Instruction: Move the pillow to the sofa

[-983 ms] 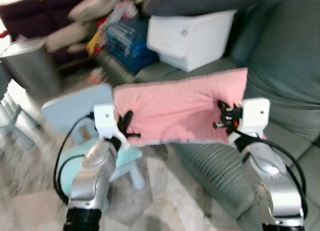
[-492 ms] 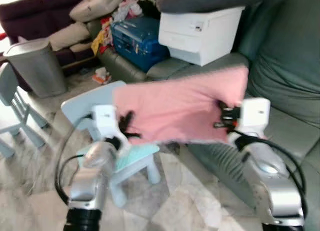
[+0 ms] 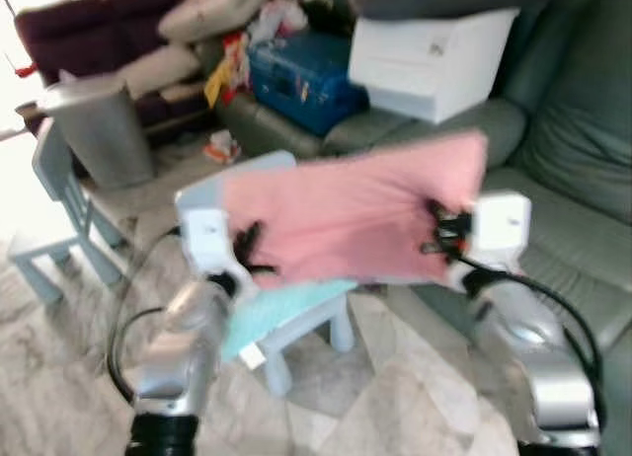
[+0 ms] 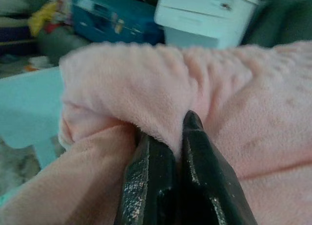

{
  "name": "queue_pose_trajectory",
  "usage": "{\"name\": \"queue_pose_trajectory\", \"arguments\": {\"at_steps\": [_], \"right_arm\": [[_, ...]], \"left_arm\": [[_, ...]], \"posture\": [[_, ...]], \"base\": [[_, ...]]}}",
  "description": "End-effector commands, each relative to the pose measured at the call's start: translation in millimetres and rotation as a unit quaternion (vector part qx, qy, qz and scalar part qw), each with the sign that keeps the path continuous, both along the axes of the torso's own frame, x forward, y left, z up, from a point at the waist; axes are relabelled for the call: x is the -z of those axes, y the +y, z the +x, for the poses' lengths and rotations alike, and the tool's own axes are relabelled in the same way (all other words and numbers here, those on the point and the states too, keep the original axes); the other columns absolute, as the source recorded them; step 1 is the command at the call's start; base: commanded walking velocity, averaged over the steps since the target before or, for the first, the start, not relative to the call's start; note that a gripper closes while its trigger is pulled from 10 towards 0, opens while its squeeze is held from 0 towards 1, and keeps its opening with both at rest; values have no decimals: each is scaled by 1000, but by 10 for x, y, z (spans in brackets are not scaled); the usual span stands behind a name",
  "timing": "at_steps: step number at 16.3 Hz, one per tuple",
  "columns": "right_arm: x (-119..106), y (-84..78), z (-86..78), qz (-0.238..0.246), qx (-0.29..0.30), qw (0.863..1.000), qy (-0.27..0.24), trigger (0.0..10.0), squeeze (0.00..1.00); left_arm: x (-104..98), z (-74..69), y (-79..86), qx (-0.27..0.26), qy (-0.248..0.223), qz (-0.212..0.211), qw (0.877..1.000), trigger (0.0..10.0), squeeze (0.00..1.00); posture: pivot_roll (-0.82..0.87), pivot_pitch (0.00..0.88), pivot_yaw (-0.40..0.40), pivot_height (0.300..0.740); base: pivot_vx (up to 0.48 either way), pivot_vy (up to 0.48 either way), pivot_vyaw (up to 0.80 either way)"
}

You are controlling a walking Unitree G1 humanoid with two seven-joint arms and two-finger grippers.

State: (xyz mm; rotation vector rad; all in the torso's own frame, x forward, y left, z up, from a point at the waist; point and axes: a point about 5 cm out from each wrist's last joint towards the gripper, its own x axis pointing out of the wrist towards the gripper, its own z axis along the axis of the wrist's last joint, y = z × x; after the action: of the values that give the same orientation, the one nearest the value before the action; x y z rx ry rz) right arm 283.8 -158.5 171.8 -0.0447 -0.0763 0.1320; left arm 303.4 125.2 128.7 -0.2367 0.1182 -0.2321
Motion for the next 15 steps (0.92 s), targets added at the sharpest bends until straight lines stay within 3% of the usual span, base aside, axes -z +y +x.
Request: {"name": "queue_pose_trajectory", "arguments": {"at_steps": [1,5,15], "right_arm": [[-116,46,-6,6,-4,1000,-26,10000,0],[-116,46,-7,5,-6,1000,-25,10000,0],[-114,47,3,2,-8,1000,-21,10000,0]], "left_arm": [[-48,23,104,-16,-8,9,1000,10000,0],[-46,20,104,-18,-9,9,1000,10000,0],[-108,27,121,-40,-56,40,997,10000,0]], "posture": [[-147,4,68,740],[-148,5,66,740],[-147,1,59,740]], "base": [[0,480,0],[0,480,0],[0,0,0]]}}
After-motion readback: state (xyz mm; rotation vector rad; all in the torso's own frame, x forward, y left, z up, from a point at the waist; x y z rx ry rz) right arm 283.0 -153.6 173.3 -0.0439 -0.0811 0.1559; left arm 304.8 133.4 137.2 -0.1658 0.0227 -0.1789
